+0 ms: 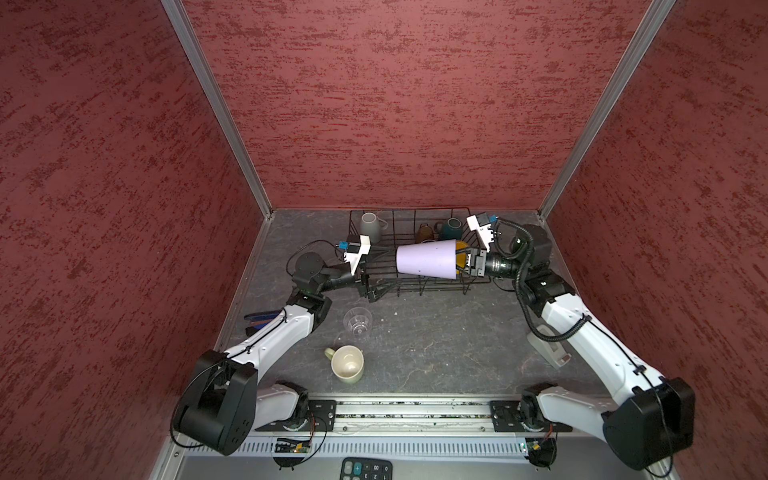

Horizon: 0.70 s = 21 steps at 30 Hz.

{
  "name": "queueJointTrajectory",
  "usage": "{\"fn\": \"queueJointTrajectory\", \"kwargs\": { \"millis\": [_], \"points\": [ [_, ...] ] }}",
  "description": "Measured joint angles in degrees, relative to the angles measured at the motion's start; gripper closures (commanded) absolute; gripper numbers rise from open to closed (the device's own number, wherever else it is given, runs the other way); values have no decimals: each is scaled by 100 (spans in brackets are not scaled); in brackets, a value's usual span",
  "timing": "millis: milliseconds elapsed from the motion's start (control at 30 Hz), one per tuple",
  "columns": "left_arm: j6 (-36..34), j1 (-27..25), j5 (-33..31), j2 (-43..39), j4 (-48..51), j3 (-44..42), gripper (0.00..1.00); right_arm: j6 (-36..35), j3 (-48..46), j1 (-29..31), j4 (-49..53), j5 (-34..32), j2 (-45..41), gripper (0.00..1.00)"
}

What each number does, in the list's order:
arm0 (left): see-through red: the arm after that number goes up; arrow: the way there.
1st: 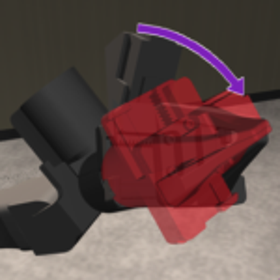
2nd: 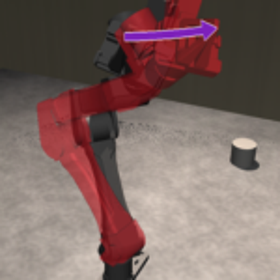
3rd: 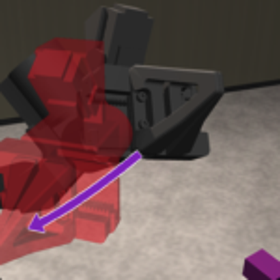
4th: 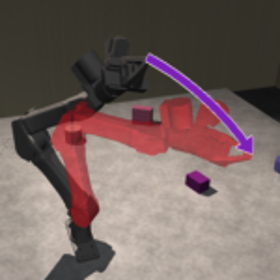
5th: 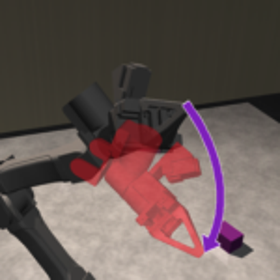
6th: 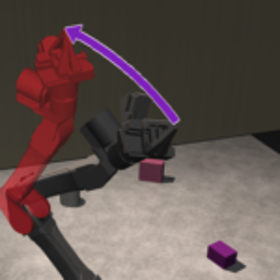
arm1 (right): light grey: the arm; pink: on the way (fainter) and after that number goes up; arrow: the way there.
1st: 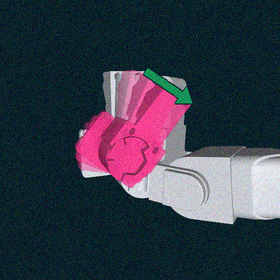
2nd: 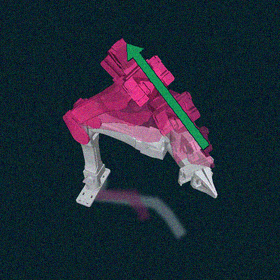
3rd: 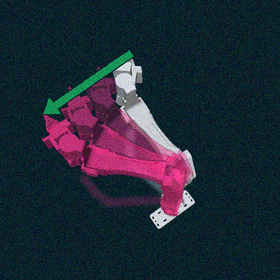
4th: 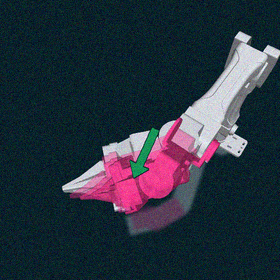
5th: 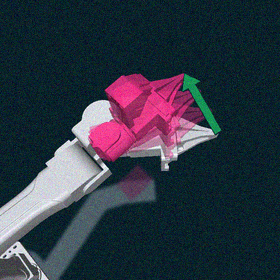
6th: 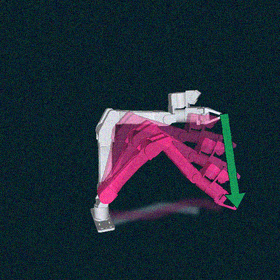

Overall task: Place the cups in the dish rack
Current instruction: 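Carry the lilac cup toward the left gripper while the left reaches over the rack, then grasp the lilac cup's base with the left gripper while the right holds it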

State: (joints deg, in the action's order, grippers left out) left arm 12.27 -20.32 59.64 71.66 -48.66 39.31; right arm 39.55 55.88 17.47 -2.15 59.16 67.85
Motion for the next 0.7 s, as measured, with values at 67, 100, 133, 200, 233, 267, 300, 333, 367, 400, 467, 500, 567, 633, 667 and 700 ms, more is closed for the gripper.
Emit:
{"fn": "queueJointTrajectory", "kwargs": {
  "millis": [67,100,133,200,233,267,300,333,367,400,467,500,567,633,667,700],
  "points": [
    [13,-57,61,2,-52,61,0,37,-13,68,-66,15,26,100],
    [20,-81,94,7,-81,81,0,57,-13,118,-114,22,52,100],
    [33,-101,125,13,-105,94,0,74,-15,155,-160,24,72,100],
    [44,-138,192,44,-127,129,0,149,-28,254,-295,26,131,100],
    [55,-162,219,70,-129,153,0,197,-52,308,-398,28,166,100],
    [61,-188,264,103,-138,186,0,245,-83,356,-483,37,205,100],
    [74,-203,306,129,-151,212,0,278,-107,387,-555,44,236,100],
    [92,-225,348,166,-164,240,0,326,-142,428,-647,57,282,100],
    [120,-247,393,208,-201,267,0,363,-166,466,-708,68,326,100],
    [146,-258,437,238,-236,286,1,398,-177,494,-745,70,365,100],
    [216,-289,535,313,-293,328,1,452,-188,542,-804,74,435,100],
    [238,-297,573,339,-299,345,2,468,-197,562,-837,74,446,100],
    [269,-326,645,385,-332,367,4,511,-205,581,-909,85,448,100],
    [284,-363,710,426,-367,376,6,553,-205,608,-1014,90,448,100],
    [295,-385,741,444,-378,382,7,581,-205,616,-1075,92,455,100],
    [297,-407,765,461,-389,389,8,619,-205,625,-1150,94,466,100]
  ]
}}
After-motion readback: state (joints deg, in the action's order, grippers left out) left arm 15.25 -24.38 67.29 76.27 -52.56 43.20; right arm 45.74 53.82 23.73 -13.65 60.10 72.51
